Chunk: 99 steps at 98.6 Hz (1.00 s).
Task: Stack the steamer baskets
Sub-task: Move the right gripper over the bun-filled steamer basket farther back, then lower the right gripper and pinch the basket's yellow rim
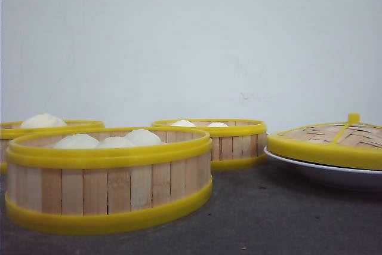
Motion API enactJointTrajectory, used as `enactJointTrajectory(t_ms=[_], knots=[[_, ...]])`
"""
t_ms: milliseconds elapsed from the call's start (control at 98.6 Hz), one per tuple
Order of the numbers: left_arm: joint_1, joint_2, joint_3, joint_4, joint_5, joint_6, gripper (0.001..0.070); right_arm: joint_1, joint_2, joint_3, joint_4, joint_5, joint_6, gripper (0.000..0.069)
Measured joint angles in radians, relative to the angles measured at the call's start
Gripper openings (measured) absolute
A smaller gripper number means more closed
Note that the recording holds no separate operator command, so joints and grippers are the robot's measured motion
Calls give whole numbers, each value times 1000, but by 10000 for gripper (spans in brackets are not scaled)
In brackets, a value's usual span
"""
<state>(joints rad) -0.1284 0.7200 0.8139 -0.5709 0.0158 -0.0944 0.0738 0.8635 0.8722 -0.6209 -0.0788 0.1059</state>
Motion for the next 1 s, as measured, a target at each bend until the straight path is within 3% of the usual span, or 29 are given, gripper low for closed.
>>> enactJointTrajectory(t_ms=[254,304,345,375,457,548,791,1004], knots=[[0,13,0,-18,2,13,27,0,72,0,-26,0,-21,10],[0,13,0,-19,2,16,40,0,75,0,-27,0,-25,38],[0,13,0,-21,2,16,70,0,75,0,-27,0,-27,110],[0,13,0,-23,2,16,110,0,75,0,-27,0,-28,205],[0,13,0,-24,2,18,269,0,76,0,-27,0,-28,435],[0,13,0,-24,2,23,375,0,80,0,-27,0,-28,547],[0,13,0,-28,2,24,415,61,162,0,88,-84,-12,582],[0,13,0,-28,2,24,415,144,383,68,206,-85,6,563]])
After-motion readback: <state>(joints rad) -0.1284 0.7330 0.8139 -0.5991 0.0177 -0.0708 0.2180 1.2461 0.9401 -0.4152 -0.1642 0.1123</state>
